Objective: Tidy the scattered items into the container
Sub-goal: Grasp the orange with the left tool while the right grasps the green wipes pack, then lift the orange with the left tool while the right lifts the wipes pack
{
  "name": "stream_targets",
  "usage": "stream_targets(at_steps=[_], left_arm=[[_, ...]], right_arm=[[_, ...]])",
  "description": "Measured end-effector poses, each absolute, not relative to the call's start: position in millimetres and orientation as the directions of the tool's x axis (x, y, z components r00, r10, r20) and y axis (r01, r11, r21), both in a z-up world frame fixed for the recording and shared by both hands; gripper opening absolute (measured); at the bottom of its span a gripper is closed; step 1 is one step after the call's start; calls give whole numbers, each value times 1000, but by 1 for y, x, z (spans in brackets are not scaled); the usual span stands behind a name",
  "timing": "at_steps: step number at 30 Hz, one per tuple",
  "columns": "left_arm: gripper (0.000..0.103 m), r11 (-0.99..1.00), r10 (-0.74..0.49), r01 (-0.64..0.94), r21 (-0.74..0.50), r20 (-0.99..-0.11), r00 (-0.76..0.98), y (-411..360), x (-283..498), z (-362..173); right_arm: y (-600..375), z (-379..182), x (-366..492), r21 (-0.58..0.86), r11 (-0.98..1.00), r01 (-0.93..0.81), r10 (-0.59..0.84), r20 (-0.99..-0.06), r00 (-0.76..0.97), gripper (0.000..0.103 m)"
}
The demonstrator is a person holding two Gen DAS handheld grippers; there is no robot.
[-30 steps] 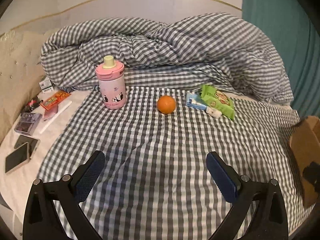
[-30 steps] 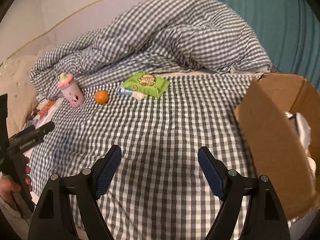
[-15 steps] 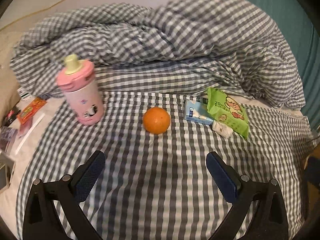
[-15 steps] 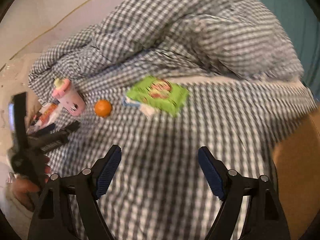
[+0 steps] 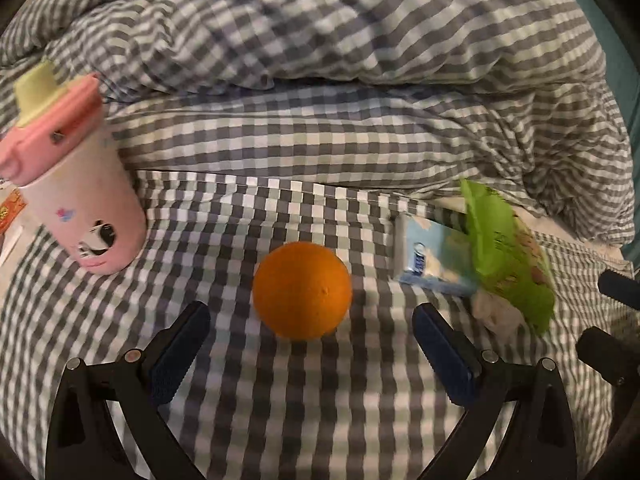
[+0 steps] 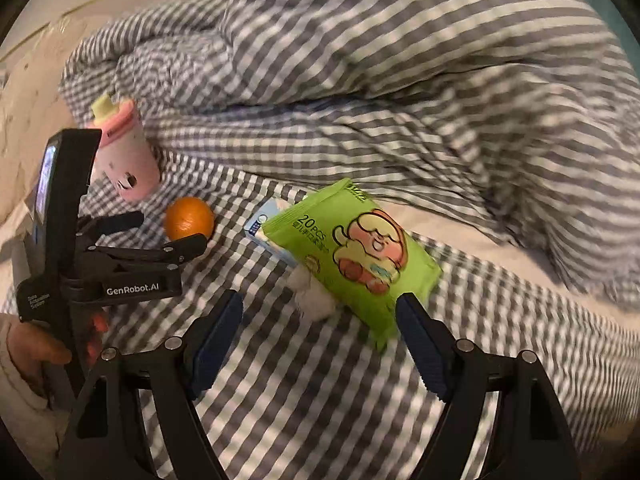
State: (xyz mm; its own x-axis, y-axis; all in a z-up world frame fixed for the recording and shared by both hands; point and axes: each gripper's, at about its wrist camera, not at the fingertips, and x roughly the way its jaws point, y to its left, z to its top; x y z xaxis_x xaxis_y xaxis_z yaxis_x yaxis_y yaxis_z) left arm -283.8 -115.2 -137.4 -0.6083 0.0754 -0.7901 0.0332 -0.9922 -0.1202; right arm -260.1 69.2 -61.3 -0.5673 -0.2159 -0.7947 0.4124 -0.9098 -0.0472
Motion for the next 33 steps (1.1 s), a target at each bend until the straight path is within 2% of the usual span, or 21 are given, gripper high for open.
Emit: stream_targets(at_steps=[2,3,5,6,15,20,26,28,31,33], left_arm=[[103,-992,82,28,-121,-811,-579,-115,-295,-150],[99,-992,83,32,-122,-818,-569,-117,-298,-156],[73,-994,60,41,-102,-813,-579,-119,-299,-165],[55,-997,30,38,-66,-802,-596,-119,-297,-164],[55,-995,44,38,-91,-757,-652,-136,-280,-138],[56,-997,56,7,-83,-732,-679,-131,-270,-116],[56,-997,53,6,-76,-743,-667,-135,-266,-123],[56,-997,49,10,-75,-744,-667,-136,-263,-126],[56,-997,45,17,-75,-741,-670,-138,-259,-124],[56,-997,38,24,-73,-739,-673,-141,-254,-120]], right_arm=[[69,-68,-273,-39,-904,426,-226,-803,-551,79],[70,-71,-279,-32,-903,429,-230,-806,-545,79],[73,-76,-291,-10,-902,432,-245,-812,-529,79],[74,-79,-298,5,-900,437,-256,-816,-518,79],[68,-100,-330,-36,-903,429,-217,-823,-525,79],[58,-112,-350,-121,-893,434,-148,-831,-536,85],[57,-118,-377,-117,-913,391,-112,-849,-516,84],[61,-116,-380,-99,-923,372,-115,-852,-511,79],[68,-107,-371,-88,-937,337,-110,-842,-528,60],[70,-101,-360,-97,-943,319,-97,-836,-541,55]])
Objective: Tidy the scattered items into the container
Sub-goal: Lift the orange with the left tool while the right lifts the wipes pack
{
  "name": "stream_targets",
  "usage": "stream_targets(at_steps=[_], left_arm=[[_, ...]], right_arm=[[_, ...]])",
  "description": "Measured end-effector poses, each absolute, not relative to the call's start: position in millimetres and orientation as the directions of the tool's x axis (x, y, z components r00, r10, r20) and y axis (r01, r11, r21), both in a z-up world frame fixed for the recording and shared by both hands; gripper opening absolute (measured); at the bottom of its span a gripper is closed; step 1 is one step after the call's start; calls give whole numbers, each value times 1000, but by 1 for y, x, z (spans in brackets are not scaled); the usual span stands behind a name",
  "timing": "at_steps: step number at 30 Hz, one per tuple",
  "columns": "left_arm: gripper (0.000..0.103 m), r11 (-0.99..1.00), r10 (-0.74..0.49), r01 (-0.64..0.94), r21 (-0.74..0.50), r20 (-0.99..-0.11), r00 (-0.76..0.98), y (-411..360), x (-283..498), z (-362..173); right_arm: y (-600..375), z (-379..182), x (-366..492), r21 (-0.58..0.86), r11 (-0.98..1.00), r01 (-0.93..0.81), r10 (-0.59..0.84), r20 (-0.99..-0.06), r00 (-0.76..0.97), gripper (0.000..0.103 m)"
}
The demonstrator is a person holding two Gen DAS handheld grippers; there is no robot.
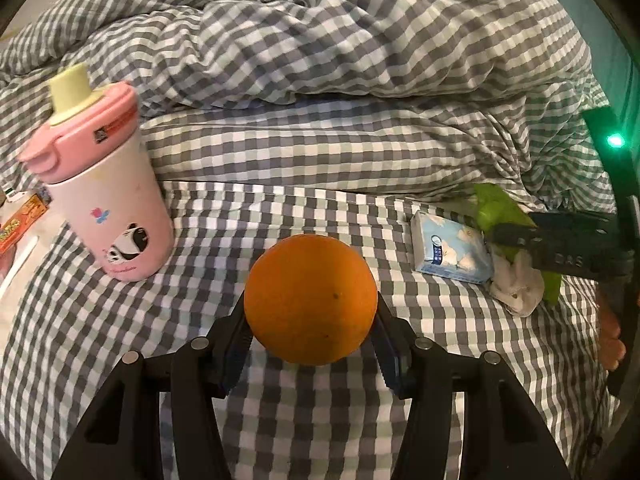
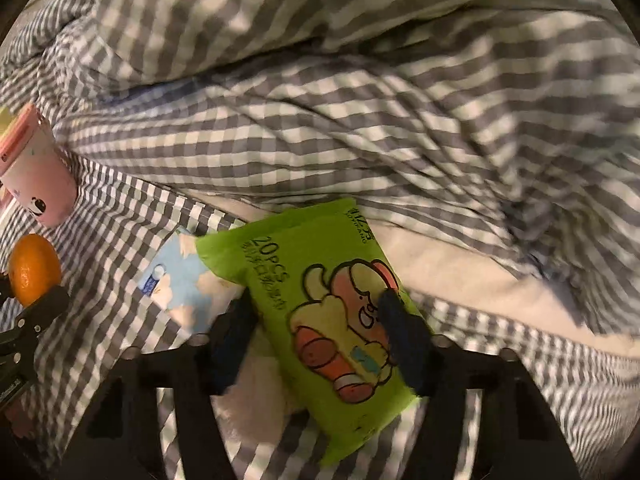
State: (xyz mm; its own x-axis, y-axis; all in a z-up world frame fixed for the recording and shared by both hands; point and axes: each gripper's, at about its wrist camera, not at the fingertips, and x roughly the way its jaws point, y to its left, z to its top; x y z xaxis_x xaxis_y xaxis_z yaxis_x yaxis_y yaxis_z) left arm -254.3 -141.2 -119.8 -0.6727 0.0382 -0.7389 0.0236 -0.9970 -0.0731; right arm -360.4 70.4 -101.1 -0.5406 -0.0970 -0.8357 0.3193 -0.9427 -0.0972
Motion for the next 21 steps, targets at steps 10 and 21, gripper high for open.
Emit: stream_targets(at_steps=[10,21], left_arm=[[56,-997,53,4,-78,-713,-700,-138,-242,-108],[56,-993,79,12,-120,-724,-685,-151,-243,-118]], right_arm=[[78,-95,-309,-127,-922,365,-130,-787,-603,51],[82,-124,-295,-308,-839,449,-7,-818,-575,78]])
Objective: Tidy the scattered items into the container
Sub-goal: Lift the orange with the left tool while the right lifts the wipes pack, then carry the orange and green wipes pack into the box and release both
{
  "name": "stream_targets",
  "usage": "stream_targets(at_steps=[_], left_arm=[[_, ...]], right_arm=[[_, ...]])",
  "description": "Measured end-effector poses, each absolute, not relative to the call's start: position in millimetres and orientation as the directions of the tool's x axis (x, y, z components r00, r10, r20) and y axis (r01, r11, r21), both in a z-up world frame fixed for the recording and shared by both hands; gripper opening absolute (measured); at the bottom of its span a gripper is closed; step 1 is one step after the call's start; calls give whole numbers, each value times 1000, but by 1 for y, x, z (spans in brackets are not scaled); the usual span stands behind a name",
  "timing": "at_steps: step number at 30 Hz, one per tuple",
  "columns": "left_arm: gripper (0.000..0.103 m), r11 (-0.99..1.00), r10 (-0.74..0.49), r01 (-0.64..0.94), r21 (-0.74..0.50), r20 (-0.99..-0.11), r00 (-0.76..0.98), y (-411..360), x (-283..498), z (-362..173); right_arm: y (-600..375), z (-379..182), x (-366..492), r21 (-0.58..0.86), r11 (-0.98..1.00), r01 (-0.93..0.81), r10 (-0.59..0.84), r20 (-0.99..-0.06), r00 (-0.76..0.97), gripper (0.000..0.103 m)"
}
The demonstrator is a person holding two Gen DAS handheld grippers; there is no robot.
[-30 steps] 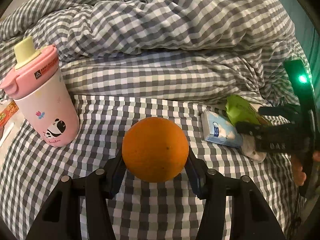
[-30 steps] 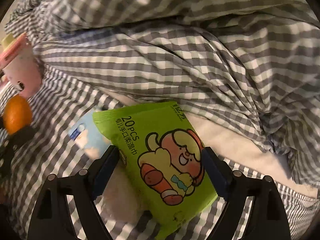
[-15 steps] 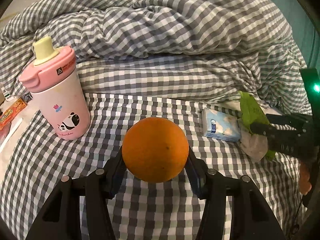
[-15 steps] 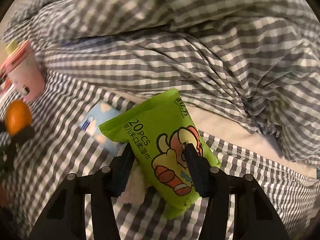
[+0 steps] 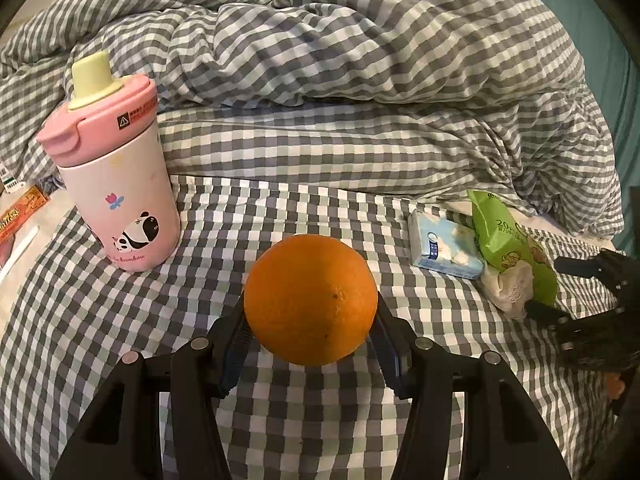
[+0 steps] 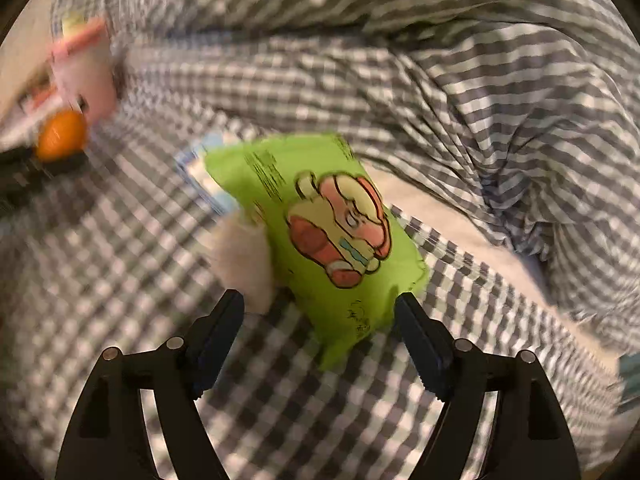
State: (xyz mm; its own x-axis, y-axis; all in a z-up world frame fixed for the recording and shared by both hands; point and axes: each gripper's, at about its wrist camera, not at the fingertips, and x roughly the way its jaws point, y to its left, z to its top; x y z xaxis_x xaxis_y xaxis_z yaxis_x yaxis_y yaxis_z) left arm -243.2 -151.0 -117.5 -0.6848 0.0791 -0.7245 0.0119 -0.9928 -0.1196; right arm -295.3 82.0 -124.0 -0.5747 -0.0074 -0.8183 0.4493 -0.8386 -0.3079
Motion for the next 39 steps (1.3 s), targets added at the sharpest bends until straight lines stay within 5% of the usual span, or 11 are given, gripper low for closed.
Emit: stream_targets(at_steps=[11,15,29,36,38,39], left_arm=[[56,-993,96,-10,-122,-731,-676,-146,-245,-124],[56,-992,99,-5,-129,-734,-672,-149,-246,-127],[56,-993,96,-19,-115,-712,-696,-146,-232,-112],[56,-992,119,-54,-114,-707,-697,-137,-194,-99],[56,-992,120,-58,-111,-719,-685,-135,-184,-102],[56,-992,120,-60,-108,-726,-677,-135,-178,-104]], right_arm=[[68,-139,-331,-450,-823,347,124,-738,-663,77],[74,-133,-335,-444,-846,296,160,-740,-654,49],[128,-77,-201,123,-970,209,-204,-880,-429,39],[122,-80,-147,77,-966,246,-187,-866,-465,47],[124,-72,-143,115,-963,243,-220,-855,-469,71],[122,-66,-138,117,-961,250,-229,-845,-484,71]])
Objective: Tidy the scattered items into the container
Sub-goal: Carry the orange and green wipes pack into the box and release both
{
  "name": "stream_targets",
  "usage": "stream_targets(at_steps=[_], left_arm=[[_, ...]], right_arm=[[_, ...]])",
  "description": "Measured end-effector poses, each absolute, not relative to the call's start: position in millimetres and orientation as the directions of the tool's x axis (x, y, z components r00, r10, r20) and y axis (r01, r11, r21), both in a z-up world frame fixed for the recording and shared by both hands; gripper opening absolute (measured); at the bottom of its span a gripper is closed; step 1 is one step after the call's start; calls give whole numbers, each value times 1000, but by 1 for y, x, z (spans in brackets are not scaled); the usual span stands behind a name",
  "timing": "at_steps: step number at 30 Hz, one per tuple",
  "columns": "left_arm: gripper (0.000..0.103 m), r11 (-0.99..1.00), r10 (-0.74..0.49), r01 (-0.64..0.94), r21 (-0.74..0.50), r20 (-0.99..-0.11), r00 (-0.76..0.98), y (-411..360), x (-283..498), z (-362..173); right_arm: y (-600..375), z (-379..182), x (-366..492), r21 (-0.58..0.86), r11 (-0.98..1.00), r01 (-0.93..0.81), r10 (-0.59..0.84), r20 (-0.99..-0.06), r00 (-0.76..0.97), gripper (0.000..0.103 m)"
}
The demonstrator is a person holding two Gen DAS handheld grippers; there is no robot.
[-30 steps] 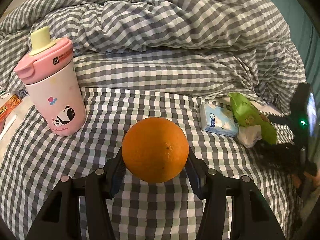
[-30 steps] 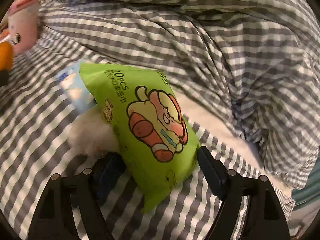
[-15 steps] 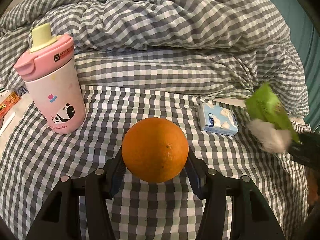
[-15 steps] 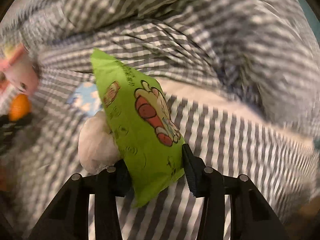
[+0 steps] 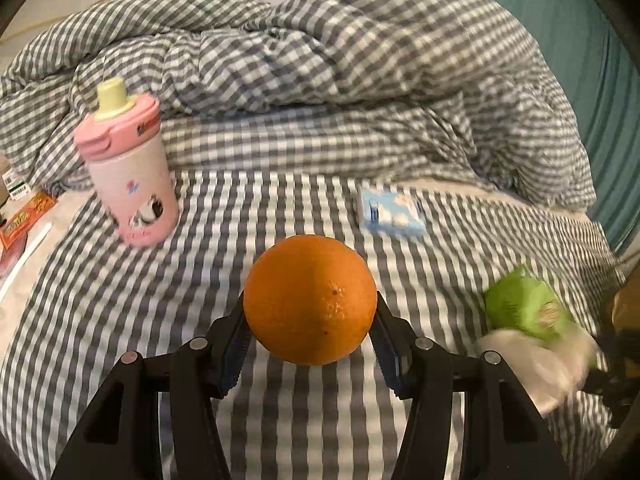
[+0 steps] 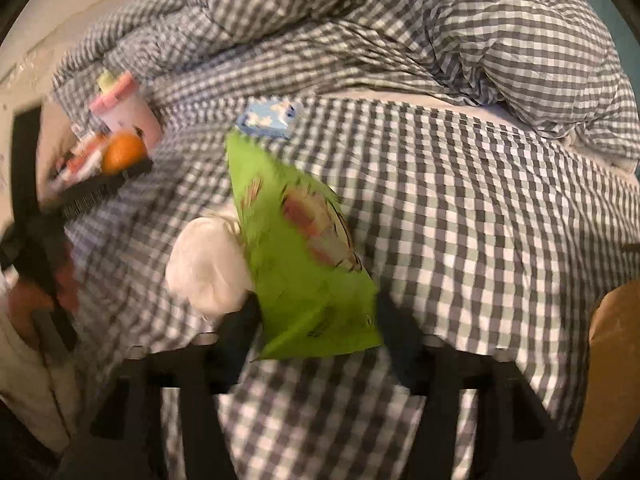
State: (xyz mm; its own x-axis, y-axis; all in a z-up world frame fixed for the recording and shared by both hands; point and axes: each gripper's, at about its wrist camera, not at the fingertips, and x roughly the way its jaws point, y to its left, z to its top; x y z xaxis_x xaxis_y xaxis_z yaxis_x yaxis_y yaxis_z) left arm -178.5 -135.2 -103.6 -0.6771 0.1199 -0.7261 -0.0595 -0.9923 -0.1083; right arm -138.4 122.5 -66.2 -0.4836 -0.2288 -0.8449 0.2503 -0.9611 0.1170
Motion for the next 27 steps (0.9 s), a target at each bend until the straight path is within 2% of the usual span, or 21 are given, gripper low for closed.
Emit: stream_targets(at_steps=[3,5,9,11,19,21,22,27], left_arm=[[56,-994,109,-49,-103,-742,-662,-139,-165,-107],[56,-993,102,-25,-113,-750,-654,-145,-158,-108],[56,-990,104,8,-144,-754,-649,-157,-146,-105],[56,-990,99,15,-143,-755,-649,-161,-140,-103],[56,-994,66,24,-106,-768,-637,-164,-131,-98],[56,-995,64,22,-101,-769,-636,-162,-131,-97],[56,-995,64,19,-98,-769,-636,-160,-131,-95],[56,-996,75,-12,-88,-762,-643,-148,-124,-87]], right_arm=[[116,-42,-117,81,-951,298,-241,-797,-554,72],[116,-35,-111,69,-949,307,-244,-776,-581,82],[107,-51,-120,16,-939,344,-221,-795,-565,83],[100,-67,-129,3,-917,398,-236,-809,-539,92],[101,-131,-177,176,-889,423,-328,-889,-319,94],[98,-133,-173,167,-896,411,-325,-878,-351,86],[98,-129,-169,165,-899,407,-328,-869,-371,75],[105,-111,-144,142,-929,341,-293,-846,-445,75]])
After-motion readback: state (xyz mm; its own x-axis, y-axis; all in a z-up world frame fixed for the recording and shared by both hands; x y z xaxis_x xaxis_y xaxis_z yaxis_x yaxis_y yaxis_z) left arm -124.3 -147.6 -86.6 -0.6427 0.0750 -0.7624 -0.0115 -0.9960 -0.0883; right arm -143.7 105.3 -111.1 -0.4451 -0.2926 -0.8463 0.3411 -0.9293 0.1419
